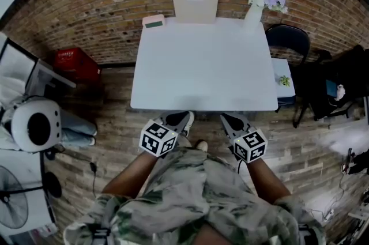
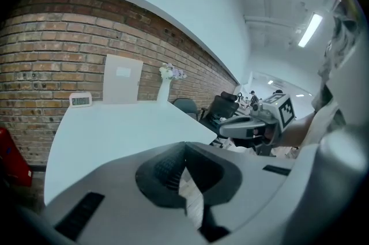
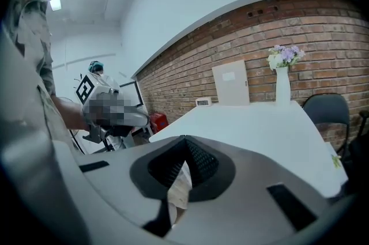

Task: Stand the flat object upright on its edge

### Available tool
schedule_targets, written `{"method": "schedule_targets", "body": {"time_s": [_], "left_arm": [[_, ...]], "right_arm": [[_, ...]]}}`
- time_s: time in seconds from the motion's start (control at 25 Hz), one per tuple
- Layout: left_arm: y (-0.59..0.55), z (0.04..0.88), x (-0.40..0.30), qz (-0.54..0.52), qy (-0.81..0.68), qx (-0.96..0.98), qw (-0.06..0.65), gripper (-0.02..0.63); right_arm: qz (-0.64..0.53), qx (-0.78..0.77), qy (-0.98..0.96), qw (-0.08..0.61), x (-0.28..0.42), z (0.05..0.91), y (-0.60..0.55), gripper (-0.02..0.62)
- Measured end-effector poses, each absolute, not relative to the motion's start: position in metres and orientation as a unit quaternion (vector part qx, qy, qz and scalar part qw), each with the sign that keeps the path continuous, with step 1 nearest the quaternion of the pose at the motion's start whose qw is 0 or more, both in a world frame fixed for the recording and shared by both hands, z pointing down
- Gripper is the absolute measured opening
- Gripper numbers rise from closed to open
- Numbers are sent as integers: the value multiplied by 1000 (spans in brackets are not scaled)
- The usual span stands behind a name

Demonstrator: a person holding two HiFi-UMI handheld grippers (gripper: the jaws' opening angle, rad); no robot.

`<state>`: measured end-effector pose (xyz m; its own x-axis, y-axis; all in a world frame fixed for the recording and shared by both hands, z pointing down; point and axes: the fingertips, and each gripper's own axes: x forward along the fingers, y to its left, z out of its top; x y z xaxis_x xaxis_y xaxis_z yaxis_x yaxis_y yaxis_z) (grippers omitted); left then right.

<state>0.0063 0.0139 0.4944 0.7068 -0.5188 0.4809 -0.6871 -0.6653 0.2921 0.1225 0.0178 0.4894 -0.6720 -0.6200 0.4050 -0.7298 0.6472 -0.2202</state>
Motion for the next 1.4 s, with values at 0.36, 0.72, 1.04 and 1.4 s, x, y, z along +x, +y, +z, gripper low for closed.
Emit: {"method": "schedule_targets", "body": {"time_s": [0.36,0.72,1.04,1.4], "left_arm": [[16,500,17,189,-326,898,227,25],[15,510,23,195,-323,895,237,25],[3,509,30,201,-320,896,233,25],[-14,511,40,204,-314,897,234,25]], "right_arm": [[192,386,-890,152,132,493,24,21],[191,387,-889,156,137,499,20,21],[196,392,-886,151,144,499,10,21],[197,399,-883,150,155,500,-4,20]]}}
